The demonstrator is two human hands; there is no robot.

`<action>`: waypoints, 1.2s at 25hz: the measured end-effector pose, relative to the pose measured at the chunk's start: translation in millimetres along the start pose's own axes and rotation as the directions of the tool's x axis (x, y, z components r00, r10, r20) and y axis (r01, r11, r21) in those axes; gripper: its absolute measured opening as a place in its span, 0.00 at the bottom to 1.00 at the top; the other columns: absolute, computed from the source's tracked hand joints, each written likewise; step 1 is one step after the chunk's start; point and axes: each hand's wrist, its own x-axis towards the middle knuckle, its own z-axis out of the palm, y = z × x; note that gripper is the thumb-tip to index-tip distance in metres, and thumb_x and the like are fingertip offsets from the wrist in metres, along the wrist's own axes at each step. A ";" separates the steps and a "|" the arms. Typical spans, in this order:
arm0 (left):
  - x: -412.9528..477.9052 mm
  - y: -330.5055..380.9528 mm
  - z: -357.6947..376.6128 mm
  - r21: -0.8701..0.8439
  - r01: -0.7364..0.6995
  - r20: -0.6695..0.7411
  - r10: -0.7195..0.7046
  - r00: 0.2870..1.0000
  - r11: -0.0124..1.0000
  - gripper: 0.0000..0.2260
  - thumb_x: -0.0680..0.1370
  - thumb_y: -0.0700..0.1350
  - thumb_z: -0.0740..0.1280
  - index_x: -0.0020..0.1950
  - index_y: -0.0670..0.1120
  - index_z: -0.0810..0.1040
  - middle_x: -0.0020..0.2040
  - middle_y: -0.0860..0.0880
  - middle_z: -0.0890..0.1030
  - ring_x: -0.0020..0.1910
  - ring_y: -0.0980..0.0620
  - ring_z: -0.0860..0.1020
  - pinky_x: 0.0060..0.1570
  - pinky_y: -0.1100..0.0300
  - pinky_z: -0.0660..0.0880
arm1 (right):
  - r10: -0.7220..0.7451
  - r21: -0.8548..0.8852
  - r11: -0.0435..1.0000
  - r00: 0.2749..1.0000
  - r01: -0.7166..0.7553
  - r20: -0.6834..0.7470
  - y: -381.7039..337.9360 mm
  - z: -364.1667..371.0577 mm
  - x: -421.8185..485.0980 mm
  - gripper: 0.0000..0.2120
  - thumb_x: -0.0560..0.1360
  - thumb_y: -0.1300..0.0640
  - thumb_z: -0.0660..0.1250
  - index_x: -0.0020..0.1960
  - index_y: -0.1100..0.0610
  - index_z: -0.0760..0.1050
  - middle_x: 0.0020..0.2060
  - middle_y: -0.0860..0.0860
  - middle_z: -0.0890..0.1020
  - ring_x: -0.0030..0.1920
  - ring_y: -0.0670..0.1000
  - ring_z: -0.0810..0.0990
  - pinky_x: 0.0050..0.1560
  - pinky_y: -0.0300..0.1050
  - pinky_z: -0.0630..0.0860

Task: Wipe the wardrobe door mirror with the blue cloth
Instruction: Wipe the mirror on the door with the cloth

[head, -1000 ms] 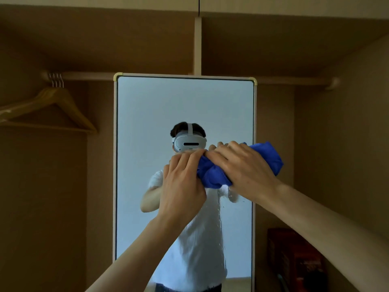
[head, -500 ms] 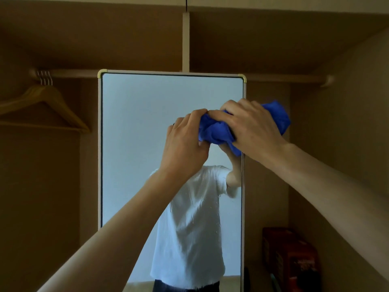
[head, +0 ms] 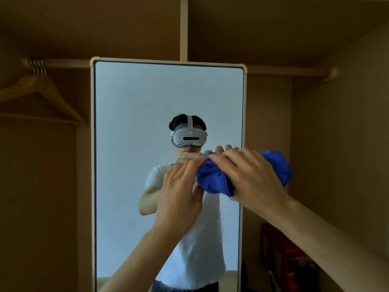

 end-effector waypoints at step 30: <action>-32.8 -102.6 -106.8 -0.011 0.459 -0.200 -0.451 0.870 0.889 0.35 0.80 0.53 0.66 0.82 0.51 0.51 0.70 0.43 0.69 0.64 0.44 0.73 0.58 0.48 0.75 | 0.763 0.256 0.626 0.647 -0.736 -0.006 -22.6 -14.3 37.3 0.06 0.77 0.55 0.66 0.52 0.54 0.71 0.37 0.49 0.75 0.36 0.54 0.75 0.35 0.43 0.65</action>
